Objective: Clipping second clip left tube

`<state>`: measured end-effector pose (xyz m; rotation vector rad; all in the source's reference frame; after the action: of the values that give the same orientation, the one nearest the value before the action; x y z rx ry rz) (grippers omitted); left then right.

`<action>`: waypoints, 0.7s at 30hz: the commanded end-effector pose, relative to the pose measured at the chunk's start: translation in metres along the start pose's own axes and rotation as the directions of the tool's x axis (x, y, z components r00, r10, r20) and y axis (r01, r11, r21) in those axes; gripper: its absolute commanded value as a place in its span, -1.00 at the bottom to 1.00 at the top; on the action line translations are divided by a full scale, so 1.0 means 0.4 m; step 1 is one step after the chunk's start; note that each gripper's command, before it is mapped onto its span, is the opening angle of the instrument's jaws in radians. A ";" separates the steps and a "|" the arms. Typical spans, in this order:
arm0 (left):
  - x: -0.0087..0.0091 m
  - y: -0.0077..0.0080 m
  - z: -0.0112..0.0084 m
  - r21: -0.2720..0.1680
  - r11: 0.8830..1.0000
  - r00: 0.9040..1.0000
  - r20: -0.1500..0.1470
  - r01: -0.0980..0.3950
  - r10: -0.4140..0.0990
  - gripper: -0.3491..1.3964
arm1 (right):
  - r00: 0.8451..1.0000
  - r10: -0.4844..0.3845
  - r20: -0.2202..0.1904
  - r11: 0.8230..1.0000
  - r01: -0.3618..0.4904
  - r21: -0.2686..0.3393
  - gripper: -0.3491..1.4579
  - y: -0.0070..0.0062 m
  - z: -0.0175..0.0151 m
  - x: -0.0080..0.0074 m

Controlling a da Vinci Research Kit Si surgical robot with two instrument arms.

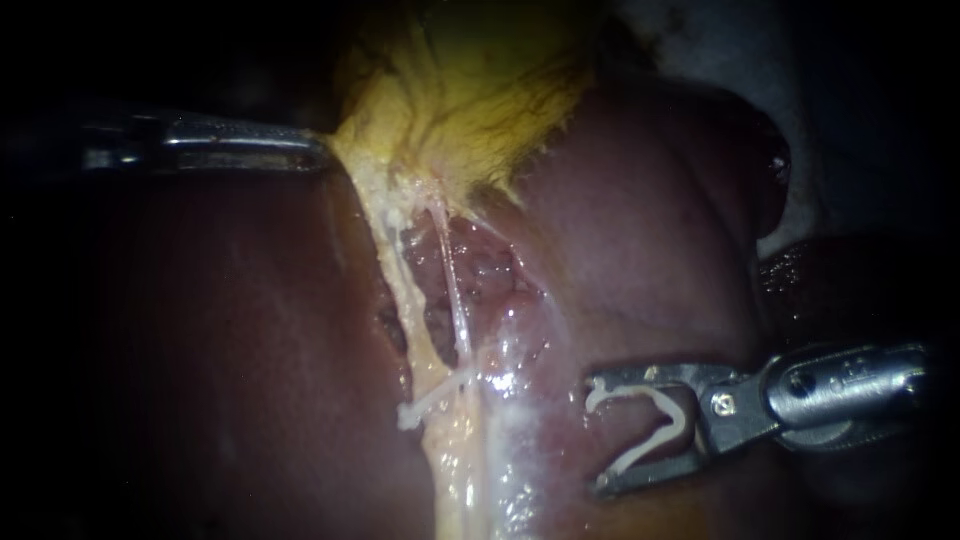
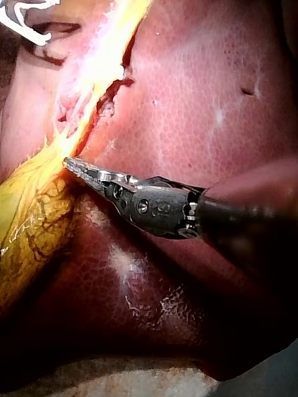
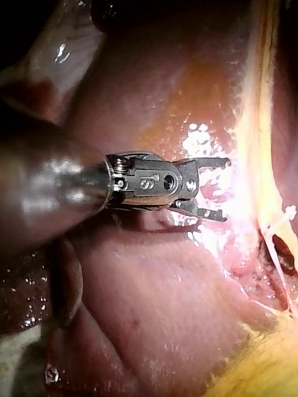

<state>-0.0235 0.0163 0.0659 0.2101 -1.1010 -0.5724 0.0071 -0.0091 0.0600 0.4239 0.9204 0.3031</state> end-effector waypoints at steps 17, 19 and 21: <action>-0.0002 -0.0002 -0.0005 -0.007 1.000 1.000 0.006 -0.004 0.004 -1.00 | 1.000 -0.013 -0.003 0.985 0.013 0.173 0.02 0.0084 0.0057 0.0056; -0.0002 -0.0002 -0.0005 -0.007 1.000 1.000 0.006 -0.004 0.004 -1.00 | 1.000 -0.003 -0.014 0.982 0.005 0.191 0.01 0.0094 0.0069 0.0066; -0.0002 -0.0002 -0.0005 -0.007 1.000 1.000 0.006 -0.004 0.004 -1.00 | 0.999 0.020 -0.031 0.977 -0.013 0.211 0.00 0.0104 0.0083 0.0077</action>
<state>-0.0234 0.0162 0.0657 0.2000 -1.1048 -0.5732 0.0116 -0.0047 0.0617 0.6355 0.9934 0.2311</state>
